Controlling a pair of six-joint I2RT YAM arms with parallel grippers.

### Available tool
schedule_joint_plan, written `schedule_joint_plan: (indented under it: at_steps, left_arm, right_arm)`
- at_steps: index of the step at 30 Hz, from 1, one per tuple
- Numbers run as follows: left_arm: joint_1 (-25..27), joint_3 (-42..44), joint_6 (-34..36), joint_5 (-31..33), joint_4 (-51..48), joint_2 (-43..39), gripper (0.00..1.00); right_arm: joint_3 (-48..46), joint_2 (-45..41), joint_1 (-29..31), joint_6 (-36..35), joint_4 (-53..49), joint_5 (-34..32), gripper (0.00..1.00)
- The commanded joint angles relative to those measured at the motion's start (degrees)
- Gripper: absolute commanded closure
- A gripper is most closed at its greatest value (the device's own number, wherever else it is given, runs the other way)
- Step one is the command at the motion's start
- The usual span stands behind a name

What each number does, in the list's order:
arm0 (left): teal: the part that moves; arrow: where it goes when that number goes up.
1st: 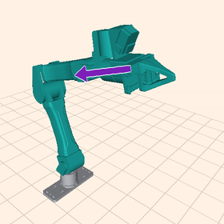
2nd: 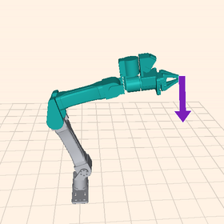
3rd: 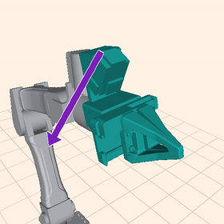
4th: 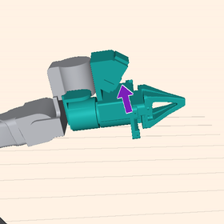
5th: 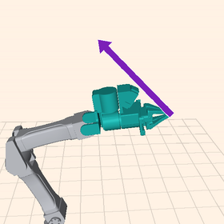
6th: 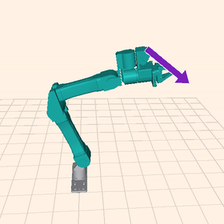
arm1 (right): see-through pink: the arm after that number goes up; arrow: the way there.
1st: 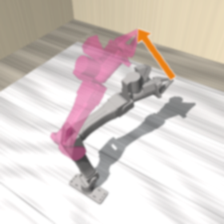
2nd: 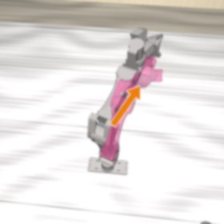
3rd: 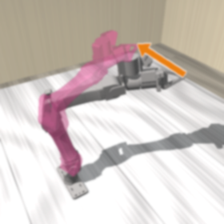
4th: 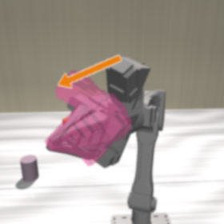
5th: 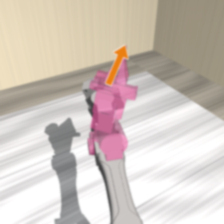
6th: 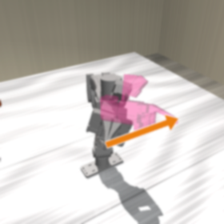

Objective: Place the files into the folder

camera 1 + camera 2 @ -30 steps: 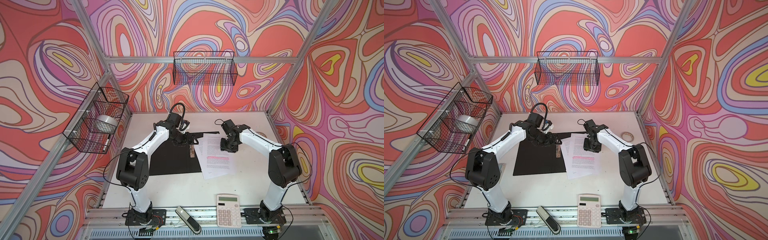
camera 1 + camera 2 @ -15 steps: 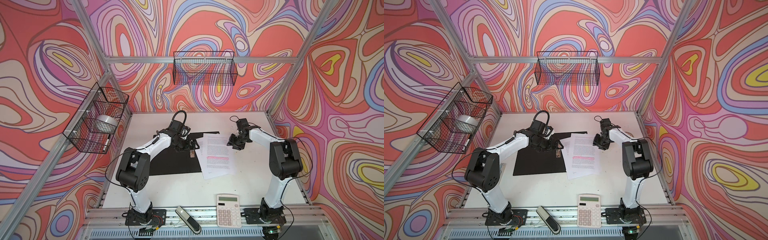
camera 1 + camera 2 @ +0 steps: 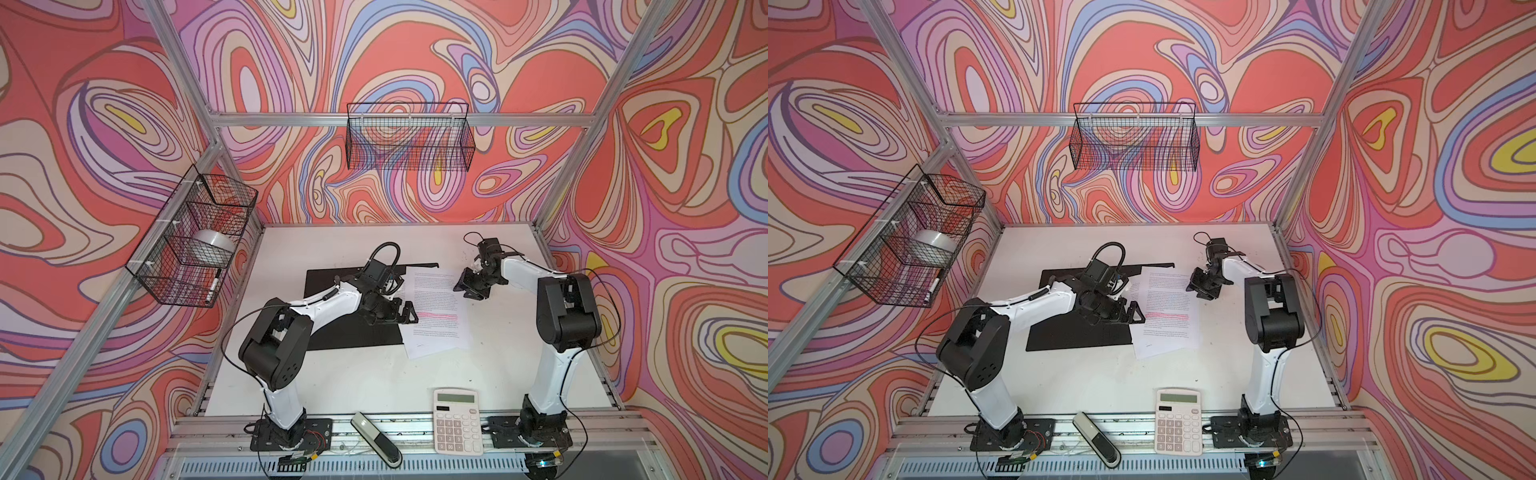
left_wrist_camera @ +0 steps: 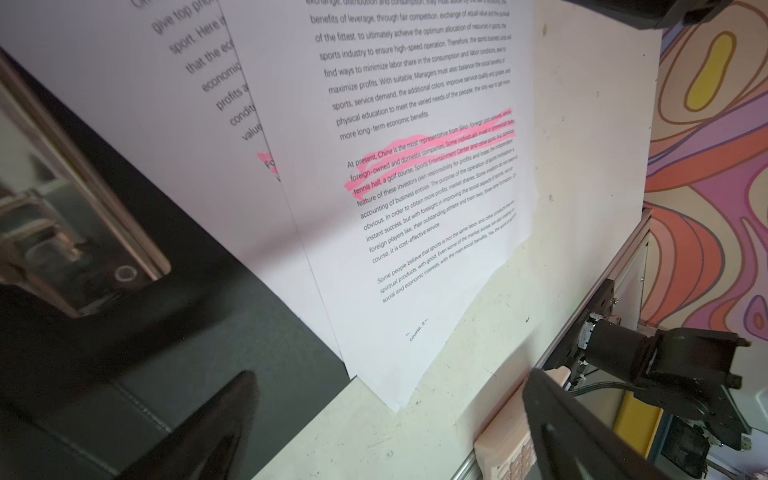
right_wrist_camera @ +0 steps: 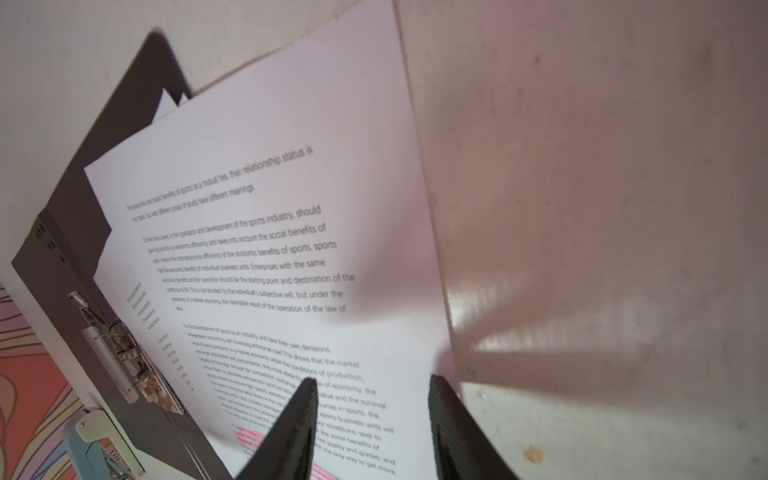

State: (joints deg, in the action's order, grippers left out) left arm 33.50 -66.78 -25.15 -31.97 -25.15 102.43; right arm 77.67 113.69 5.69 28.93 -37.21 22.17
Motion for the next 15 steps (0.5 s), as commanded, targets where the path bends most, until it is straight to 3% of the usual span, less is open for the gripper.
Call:
schedule_joint_plan:
  at_steps: [1, 15]
  left_arm:
    - [1.18, -1.96, -1.83, 1.21, -0.54, 2.92, 0.0]
    - [2.71, -6.73, -3.15, 3.68, -0.47, 10.18, 0.0]
  right_arm:
    - [0.06, 0.33, -0.59, -1.07, 1.3, 1.18, 0.54]
    - [-2.59, -0.83, -1.29, -2.32, 3.19, 1.17, 0.54]
